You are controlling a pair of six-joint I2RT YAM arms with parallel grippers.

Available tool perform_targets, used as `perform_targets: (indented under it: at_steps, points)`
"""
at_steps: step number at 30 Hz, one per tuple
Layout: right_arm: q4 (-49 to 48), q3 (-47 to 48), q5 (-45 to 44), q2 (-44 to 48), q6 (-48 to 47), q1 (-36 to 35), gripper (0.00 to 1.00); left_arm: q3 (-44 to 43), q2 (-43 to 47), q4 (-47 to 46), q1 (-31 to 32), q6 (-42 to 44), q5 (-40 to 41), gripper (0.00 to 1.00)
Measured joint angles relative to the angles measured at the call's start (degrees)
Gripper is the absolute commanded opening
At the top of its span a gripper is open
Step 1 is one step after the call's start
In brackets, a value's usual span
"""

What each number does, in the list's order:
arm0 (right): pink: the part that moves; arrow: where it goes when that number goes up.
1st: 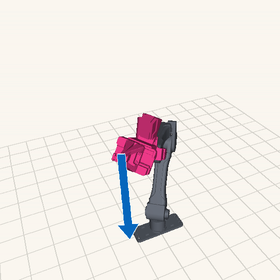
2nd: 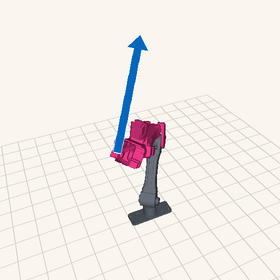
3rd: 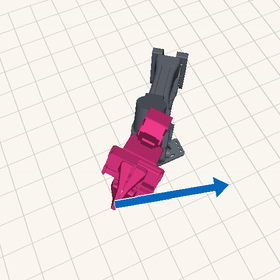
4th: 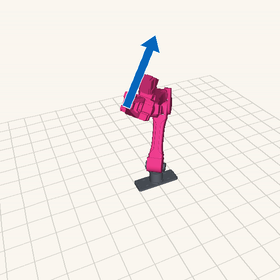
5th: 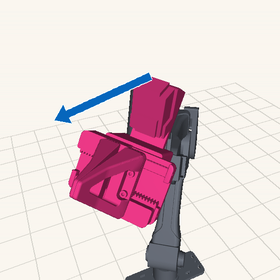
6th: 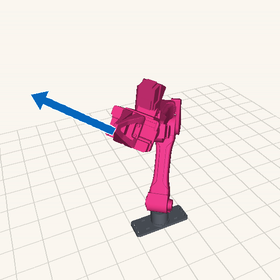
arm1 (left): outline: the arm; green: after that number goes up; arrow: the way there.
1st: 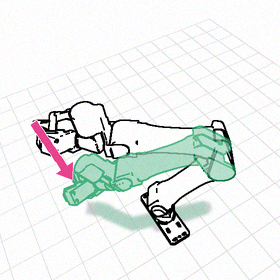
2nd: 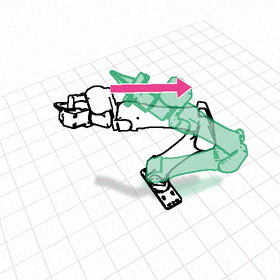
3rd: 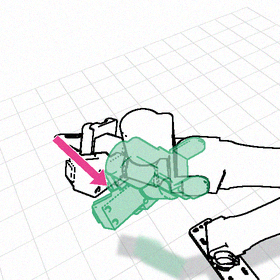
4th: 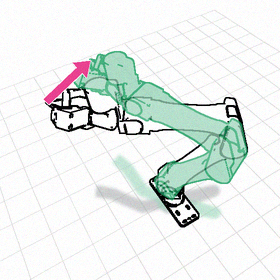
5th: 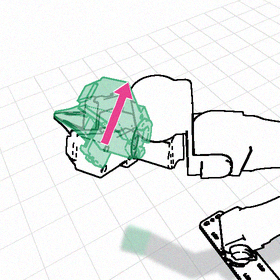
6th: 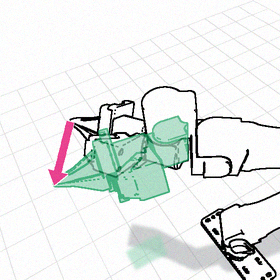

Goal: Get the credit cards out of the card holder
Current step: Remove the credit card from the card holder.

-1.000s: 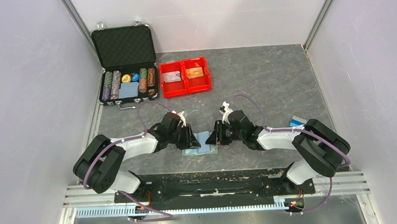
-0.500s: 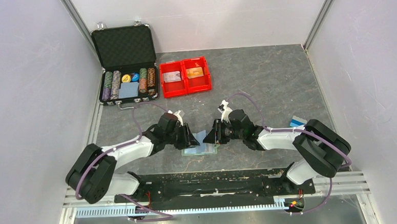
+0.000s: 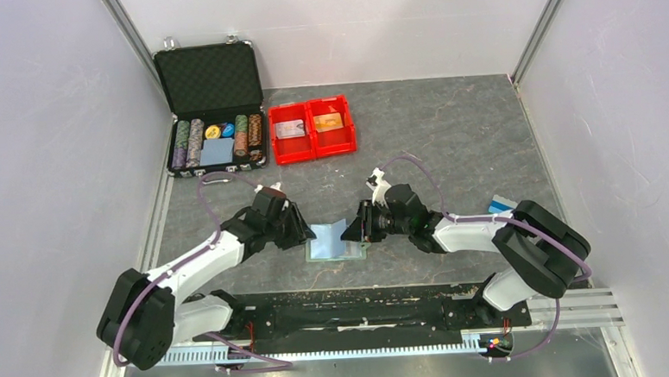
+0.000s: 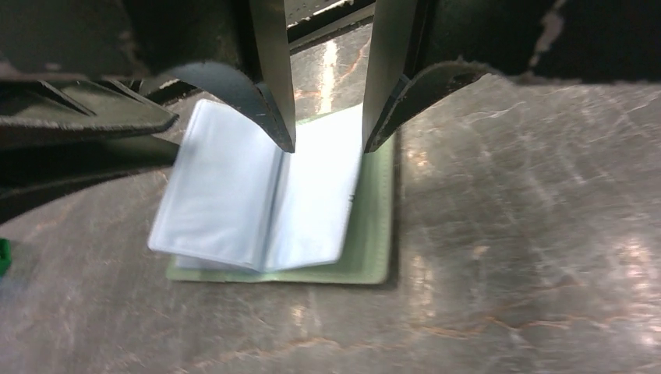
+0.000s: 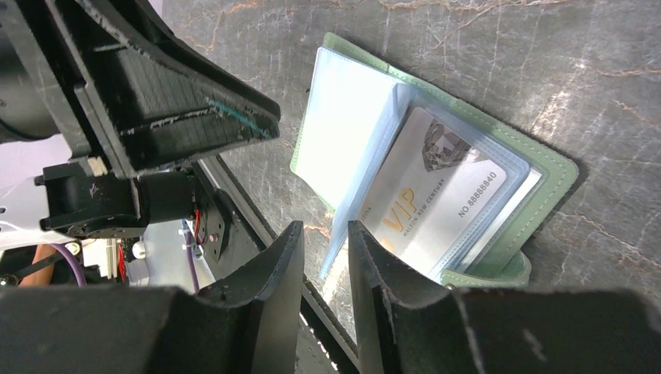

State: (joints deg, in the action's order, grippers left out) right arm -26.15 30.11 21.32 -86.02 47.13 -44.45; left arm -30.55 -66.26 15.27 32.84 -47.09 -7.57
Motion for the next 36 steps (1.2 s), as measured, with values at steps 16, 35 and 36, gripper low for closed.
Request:
perform_targets:
  at_steps: [16, 35, 36]
  points:
    - [-0.37, 4.98, 1.14, -3.34, 0.04, -3.15, 0.41, 1.77, -4.37, -1.07, -2.78, 0.02, -4.76, 0.31]
    - [-1.03, 9.27, 1.36, -7.45, 0.26, -4.02, 0.55, 6.51, -4.24, -8.02, -2.84, -1.49, -12.07, 0.27]
    - [-1.25, 9.33, 1.38, -7.65, 0.26, -4.11, 0.55, 6.54, -3.58, -7.54, -2.84, -1.49, -11.82, 0.30]
